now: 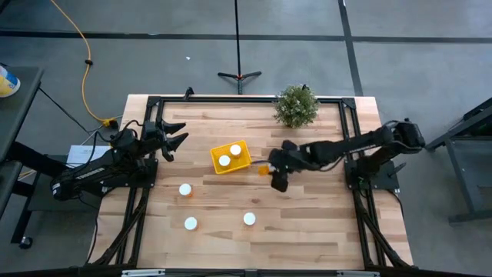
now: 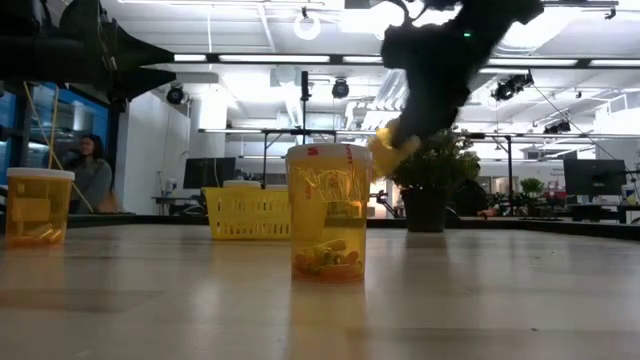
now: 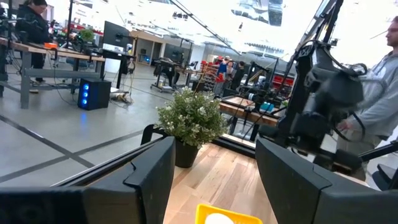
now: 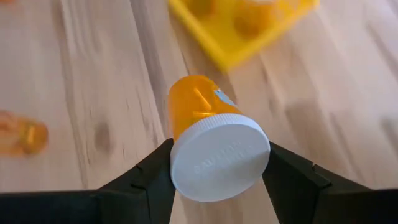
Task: Pick and place pill bottles into a basket
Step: Put the orange pill bottle into the yellow bin
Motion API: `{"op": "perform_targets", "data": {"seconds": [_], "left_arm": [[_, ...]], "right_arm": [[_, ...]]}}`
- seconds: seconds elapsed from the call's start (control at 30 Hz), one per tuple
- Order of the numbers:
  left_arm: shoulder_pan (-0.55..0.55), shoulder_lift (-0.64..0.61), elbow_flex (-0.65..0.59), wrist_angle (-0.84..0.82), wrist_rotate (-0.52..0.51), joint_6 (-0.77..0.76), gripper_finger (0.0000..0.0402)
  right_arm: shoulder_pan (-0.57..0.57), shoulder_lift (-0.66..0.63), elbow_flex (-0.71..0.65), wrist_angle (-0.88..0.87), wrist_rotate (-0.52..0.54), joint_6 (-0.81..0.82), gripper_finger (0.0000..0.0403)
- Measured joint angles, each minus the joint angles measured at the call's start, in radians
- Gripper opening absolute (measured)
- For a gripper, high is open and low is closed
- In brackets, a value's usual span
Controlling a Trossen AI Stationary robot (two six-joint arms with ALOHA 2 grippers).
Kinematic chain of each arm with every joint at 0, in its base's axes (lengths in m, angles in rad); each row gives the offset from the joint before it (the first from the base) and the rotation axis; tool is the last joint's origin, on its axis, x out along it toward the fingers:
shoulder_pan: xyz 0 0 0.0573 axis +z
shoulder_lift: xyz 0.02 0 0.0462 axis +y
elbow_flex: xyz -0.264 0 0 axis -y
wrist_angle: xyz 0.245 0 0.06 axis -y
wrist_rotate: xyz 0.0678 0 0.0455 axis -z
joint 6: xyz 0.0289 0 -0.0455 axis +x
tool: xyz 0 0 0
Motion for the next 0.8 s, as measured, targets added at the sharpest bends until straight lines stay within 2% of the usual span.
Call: {"op": "perform_targets", "data": {"seconds": [0.2,0.47,0.67,0.8], "left_arm": [[0.0,0.0,0.0,0.0,0.0,0.0,0.0259],[0.0,0.0,0.0,-0.004,0.0,-0.003,0.0259],[0.0,0.0,0.0,-0.004,-0.009,-0.003,0.0259],[0.0,0.0,0.0,-0.005,-0.017,-0.003,0.0259]], "right_arm": [[-0.076,0.004,0.001,0.233,-0.051,-0.172,0.0201],[-0.182,0.006,0.004,0.314,-0.155,-0.258,0.0201],[-0.203,0.016,0.113,0.238,-0.172,-0.322,0.02],[-0.203,0.077,0.243,0.111,-0.171,-0.363,0.0201]]}}
